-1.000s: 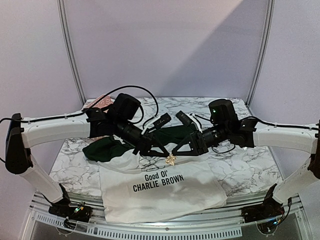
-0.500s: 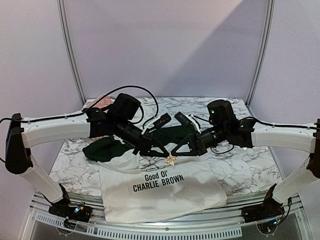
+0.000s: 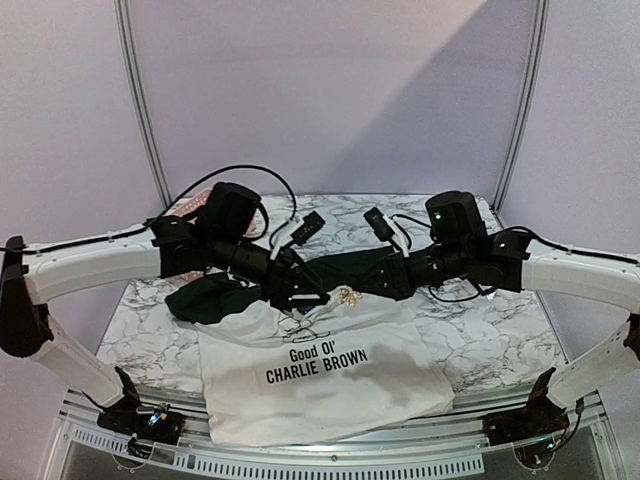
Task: Remove the brooch from the garment
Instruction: Pass from the left arm to the right, then place the brooch in the brooch box.
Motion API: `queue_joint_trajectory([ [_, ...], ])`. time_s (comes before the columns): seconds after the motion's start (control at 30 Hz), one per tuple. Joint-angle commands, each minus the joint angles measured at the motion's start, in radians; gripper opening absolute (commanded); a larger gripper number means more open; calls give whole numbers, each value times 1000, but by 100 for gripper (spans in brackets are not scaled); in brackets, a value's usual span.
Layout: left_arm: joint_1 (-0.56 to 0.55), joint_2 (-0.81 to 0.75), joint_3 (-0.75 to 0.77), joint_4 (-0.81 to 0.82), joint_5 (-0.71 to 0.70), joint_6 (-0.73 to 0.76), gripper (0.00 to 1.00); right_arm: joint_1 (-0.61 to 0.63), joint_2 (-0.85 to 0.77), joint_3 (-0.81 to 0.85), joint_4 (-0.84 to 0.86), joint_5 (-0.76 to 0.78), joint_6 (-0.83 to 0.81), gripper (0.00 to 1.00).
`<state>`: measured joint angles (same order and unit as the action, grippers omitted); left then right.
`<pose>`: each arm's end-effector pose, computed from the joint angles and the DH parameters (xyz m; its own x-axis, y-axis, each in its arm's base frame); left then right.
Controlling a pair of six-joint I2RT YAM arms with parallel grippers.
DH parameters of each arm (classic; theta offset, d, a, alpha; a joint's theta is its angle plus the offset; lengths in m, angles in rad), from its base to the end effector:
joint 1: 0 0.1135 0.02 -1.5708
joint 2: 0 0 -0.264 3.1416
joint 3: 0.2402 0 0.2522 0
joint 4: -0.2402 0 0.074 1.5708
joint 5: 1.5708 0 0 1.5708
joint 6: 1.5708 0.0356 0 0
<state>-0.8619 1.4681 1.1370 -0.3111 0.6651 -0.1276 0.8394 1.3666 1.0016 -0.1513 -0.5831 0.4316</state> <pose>0.1954 -0.2616 0.2921 -0.5037 0.4335 -0.7472 0.8619 0.1938 -0.4685 0.1904 0.2415 0.2894 -0.6932 -0.2495 -0.6762 -0.7168 0.3364 0.6107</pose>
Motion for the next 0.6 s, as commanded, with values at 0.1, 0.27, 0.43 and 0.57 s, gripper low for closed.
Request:
queue_joint_trajectory([
  [0.1, 215, -319, -157, 240, -389, -100, 97, -91, -59, 149, -378, 549, -96, 0],
  [0.27, 264, -436, -218, 288, -506, -109, 99, -143, 31, 270, -516, 821, -136, 0],
  [0.43, 276, -425, -202, 253, -525, -115, 100, -196, 179, 384, -552, 973, -205, 0],
  [0.57, 282, -411, -188, 226, -541, -124, 99, -230, 301, 449, -560, 1124, -254, 0],
])
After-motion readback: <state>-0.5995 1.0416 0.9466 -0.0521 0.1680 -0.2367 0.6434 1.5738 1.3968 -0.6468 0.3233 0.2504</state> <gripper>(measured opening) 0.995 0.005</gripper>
